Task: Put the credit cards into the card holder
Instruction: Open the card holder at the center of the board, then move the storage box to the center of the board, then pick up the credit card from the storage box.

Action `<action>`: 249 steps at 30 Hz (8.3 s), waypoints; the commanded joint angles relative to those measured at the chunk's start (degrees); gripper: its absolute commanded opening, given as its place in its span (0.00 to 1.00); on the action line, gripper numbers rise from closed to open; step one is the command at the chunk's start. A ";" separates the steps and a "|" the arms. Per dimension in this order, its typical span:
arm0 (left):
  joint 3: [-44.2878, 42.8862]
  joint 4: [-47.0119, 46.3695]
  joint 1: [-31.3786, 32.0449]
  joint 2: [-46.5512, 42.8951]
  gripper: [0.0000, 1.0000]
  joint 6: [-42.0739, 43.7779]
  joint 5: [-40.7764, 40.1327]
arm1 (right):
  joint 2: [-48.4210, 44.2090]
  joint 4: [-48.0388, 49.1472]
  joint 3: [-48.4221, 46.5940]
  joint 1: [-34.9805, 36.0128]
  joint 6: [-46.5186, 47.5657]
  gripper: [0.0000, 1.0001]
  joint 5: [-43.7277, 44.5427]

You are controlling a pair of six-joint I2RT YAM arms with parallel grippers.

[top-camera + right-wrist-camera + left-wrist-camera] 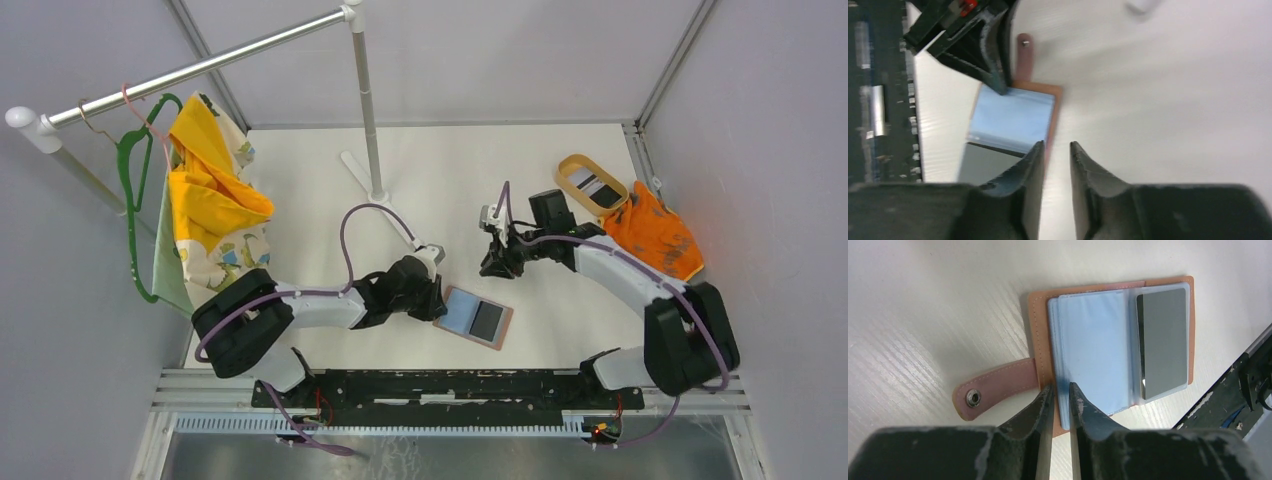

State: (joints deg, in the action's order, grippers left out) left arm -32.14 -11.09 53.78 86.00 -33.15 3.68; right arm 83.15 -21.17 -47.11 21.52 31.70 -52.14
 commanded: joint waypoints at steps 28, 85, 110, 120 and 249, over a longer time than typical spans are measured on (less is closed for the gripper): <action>1.21 6.47 1.00 -27.09 0.73 11.16 -16.43 | 23.44 4.36 -31.12 -26.68 -3.16 0.98 36.59; 5.40 -2.00 0.98 -21.27 0.72 14.86 -15.56 | -0.40 -13.62 -2.04 -5.46 53.80 0.31 23.23; -6.04 -6.02 1.00 -2.48 0.79 -1.40 -13.31 | -8.47 30.28 11.48 -17.62 -34.78 0.90 10.14; -11.63 -4.91 0.97 4.53 0.78 -1.60 -13.17 | -2.92 19.31 4.16 -14.06 -32.19 0.98 29.84; -25.96 3.53 0.95 17.88 0.41 4.76 -12.60 | 10.75 26.34 3.52 -13.82 -52.28 0.51 2.31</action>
State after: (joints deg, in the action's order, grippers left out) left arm -55.57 -4.91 54.72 104.01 -30.46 -8.82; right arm 92.64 4.36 -44.23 7.35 -19.59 -47.00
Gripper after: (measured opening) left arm 0.417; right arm 0.515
